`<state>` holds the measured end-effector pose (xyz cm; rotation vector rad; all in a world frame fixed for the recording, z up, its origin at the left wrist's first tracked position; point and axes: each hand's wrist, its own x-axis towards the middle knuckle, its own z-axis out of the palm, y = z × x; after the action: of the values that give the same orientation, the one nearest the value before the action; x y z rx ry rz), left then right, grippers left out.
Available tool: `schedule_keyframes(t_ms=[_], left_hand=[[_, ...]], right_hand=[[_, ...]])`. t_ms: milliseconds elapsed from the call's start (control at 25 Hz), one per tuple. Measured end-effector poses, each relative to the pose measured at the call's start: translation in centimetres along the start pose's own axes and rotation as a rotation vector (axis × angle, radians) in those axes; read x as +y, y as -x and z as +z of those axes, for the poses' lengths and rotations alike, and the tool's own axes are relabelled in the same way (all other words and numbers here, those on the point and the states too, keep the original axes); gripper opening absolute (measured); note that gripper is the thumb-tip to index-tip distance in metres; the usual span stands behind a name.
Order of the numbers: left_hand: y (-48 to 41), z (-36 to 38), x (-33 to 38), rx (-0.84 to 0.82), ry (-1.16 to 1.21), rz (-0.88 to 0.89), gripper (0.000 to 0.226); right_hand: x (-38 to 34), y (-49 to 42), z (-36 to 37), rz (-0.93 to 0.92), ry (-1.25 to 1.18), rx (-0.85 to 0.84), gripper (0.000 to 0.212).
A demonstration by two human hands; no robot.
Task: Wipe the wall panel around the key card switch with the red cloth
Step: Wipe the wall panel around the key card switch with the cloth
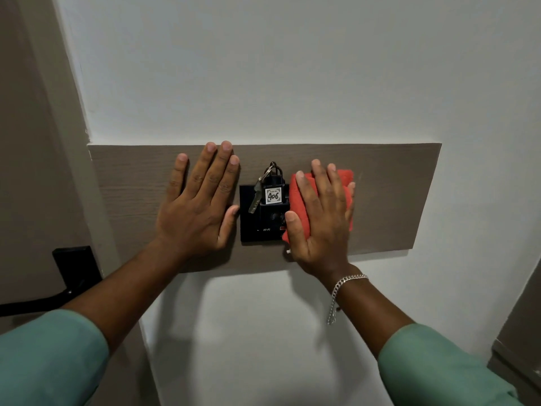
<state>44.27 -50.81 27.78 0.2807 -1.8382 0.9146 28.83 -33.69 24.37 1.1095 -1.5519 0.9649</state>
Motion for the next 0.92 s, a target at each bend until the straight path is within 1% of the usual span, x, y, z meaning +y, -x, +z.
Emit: schedule_keyframes(t_ms=[80, 120, 160, 240, 280, 320, 400, 440, 480, 600, 640, 680, 760, 800, 840, 880, 920], left_hand=[[0.1, -0.1, 0.1, 0.001, 0.007, -0.016, 0.073], [0.2, -0.2, 0.3, 0.001, 0.006, -0.026, 0.073], [0.2, -0.1, 0.4, 0.002, 0.003, -0.032, 0.073], [0.3, -0.1, 0.4, -0.004, 0.006, -0.033, 0.073], [0.3, -0.1, 0.4, -0.007, 0.010, -0.032, 0.073], [0.2, 0.0, 0.3, -0.007, 0.013, -0.030, 0.073], [0.2, 0.0, 0.3, -0.002, 0.017, -0.030, 0.073], [0.2, 0.0, 0.3, 0.004, 0.020, -0.030, 0.073], [0.2, 0.0, 0.4, 0.011, 0.023, -0.034, 0.073], [0.3, 0.0, 0.5, 0.017, 0.029, -0.038, 0.074], [0.3, 0.0, 0.4, 0.016, 0.031, -0.037, 0.075], [0.2, 0.0, 0.3, 0.014, 0.034, -0.037, 0.075], [0.2, 0.0, 0.3, 0.017, 0.028, -0.039, 0.075], [0.2, 0.0, 0.4, 0.021, 0.024, -0.042, 0.075], [0.2, 0.0, 0.5, 0.026, 0.022, -0.040, 0.075], [0.3, 0.0, 0.6, 0.028, 0.021, -0.036, 0.075], [0.3, 0.0, 0.6, 0.028, 0.020, -0.035, 0.075]], right_hand=[[1.5, 1.4, -0.5, -0.107, 0.024, -0.048, 0.059], [2.1, 2.1, -0.8, -0.106, 0.016, -0.055, 0.060], [2.2, 2.4, -0.7, -0.046, 0.002, -0.037, 0.060], [0.9, 1.8, 0.3, 0.142, -0.021, 0.032, 0.059], [-0.1, 1.4, 0.8, 0.186, -0.027, 0.056, 0.057], [-0.6, 1.3, 1.0, 0.164, -0.019, 0.066, 0.057], [0.5, 2.1, 0.9, 0.011, 0.032, 0.033, 0.057], [1.3, 2.9, 0.6, -0.020, 0.037, 0.016, 0.057], [1.8, 3.5, 0.4, 0.020, 0.022, 0.022, 0.057], [-0.3, 2.8, 1.5, 0.332, -0.058, 0.132, 0.054], [-1.3, 2.2, 1.8, 0.359, -0.082, 0.146, 0.054], [-1.8, 2.0, 2.1, 0.316, -0.077, 0.139, 0.054], [-1.1, 3.2, 1.9, 0.147, -0.015, 0.092, 0.056], [-0.6, 4.1, 1.6, 0.132, -0.009, 0.069, 0.058], [-0.4, 4.7, 1.4, 0.204, -0.027, 0.086, 0.059], [-0.9, 4.8, 1.7, 0.347, -0.053, 0.145, 0.059], [-1.9, 4.0, 2.5, 0.536, -0.094, 0.242, 0.058]])
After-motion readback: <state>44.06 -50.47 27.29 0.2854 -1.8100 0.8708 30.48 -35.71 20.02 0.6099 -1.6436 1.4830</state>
